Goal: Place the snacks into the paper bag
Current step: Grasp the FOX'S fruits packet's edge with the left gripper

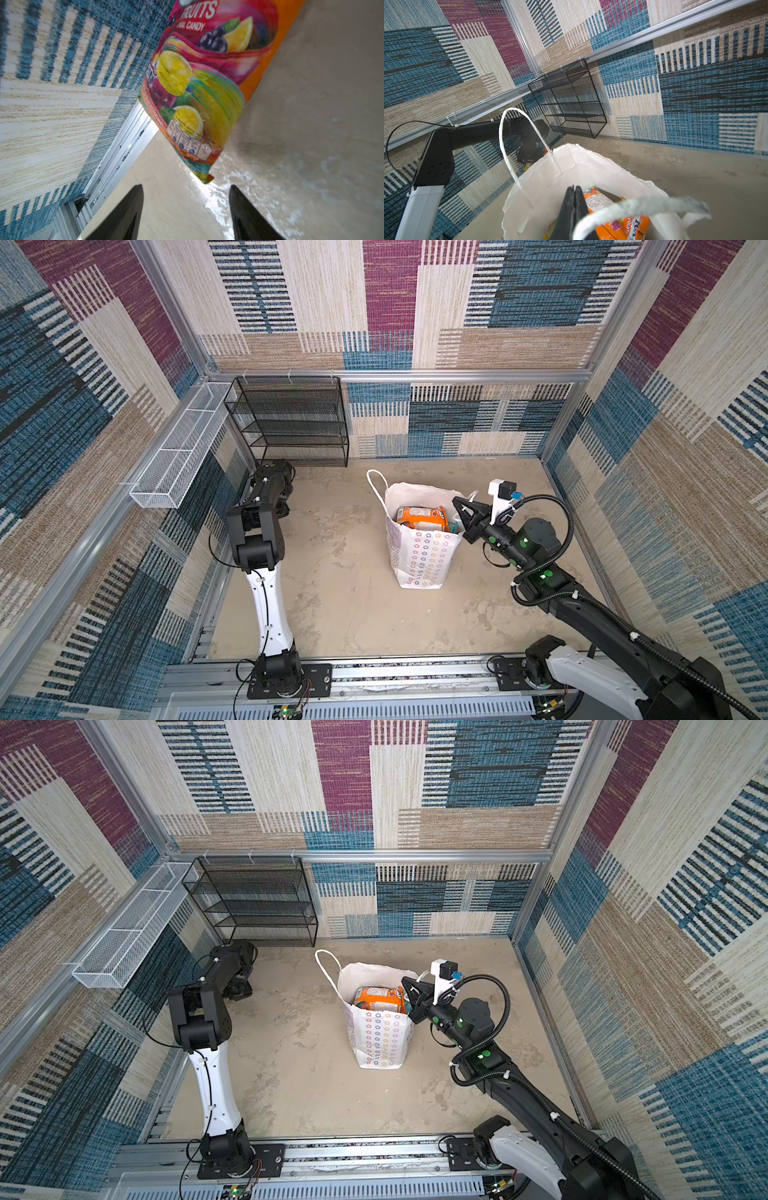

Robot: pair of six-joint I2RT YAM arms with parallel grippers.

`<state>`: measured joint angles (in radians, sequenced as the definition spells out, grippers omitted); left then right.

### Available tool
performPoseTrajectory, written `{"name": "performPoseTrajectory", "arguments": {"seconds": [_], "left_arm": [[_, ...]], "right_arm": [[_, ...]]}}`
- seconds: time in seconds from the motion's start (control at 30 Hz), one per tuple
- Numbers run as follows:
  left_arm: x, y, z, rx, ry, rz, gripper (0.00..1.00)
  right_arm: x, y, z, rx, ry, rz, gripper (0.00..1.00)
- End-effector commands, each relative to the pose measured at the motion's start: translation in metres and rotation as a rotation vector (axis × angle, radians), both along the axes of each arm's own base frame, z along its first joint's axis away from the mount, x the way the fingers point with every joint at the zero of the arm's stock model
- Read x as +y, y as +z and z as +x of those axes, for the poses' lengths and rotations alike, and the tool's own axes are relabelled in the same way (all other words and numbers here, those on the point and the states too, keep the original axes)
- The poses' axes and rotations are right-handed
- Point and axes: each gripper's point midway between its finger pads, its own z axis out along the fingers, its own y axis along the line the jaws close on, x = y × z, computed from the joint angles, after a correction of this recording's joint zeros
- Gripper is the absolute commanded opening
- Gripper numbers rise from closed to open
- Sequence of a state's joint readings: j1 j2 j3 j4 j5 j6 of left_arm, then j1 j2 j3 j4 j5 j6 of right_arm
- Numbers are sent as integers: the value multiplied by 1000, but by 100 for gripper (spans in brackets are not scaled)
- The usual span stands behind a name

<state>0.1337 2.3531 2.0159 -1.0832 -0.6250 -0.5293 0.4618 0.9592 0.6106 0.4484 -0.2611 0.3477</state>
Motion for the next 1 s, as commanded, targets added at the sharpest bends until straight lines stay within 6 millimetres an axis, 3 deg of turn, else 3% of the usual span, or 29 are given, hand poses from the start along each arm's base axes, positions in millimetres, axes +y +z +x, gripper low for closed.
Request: {"name": "performPoseTrajectory", "arguments": {"seconds": [0.0,0.17,0.33,0.47,0.97], "left_arm": [[5,3,-8,26,41,32,65],[3,-2,-2,29,41,19,57],[2,-10,-5,47,52,22,55],[6,-6,-5,41,63,56,54],[9,-10,7,25,69,63,35]], "right_arm": [[1,10,-1,-26,7,19,6],[1,9,-1,-25,6,17,6],[1,9,-1,-25,7,17,6],[1,9,-1,-26,7,19,6],[2,7,0,-22,7,15,6]]}}
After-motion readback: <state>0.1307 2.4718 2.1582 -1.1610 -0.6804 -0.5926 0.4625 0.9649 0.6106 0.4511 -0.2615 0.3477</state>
